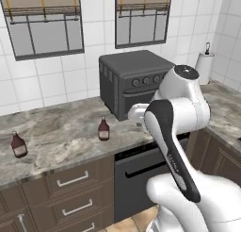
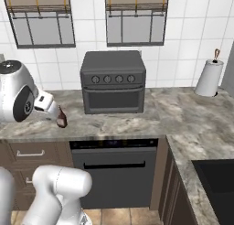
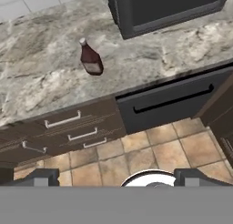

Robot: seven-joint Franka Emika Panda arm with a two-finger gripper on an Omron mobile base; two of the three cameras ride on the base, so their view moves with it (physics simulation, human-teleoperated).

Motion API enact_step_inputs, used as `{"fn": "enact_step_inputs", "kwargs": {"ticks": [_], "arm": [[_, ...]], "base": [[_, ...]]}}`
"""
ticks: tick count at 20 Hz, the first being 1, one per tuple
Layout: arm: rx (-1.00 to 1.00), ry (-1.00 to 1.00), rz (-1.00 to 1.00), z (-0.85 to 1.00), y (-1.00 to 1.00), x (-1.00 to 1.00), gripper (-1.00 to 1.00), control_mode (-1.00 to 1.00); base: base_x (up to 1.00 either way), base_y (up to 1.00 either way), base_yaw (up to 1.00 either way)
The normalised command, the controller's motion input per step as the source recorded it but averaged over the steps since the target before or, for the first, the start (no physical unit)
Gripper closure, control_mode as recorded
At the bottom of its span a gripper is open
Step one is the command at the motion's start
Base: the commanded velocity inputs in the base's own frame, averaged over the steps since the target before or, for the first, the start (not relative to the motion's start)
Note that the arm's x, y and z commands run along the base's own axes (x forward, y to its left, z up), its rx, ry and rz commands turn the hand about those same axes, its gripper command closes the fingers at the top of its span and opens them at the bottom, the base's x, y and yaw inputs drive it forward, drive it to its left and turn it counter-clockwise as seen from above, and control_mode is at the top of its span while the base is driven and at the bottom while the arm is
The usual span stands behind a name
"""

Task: Place the ketchup and ketchup from the counter to the top shelf of the fridge. If the existing items in the fridge are on the top shelf, move them to other shelves.

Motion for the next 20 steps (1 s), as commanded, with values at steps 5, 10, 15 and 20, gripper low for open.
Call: {"fn": "enact_step_inputs", "kwargs": {"ticks": [5,10,15,20], "arm": [[-0.03,0.16,0.09,-0.61,0.03,1.00,-1.00,-1.00],[-0.05,0.03,0.04,-0.53,0.23,1.00,-1.00,-1.00],[-0.05,0.00,0.00,-0.41,0.39,0.98,-1.00,-1.00],[-0.02,0.00,0.00,-0.47,0.37,0.77,-1.00,-1.00]], "base": [[0.00,0.00,0.00],[0.00,0.00,0.00],[0.00,0.00,0.00],[0.00,0.00,0.00]]}}
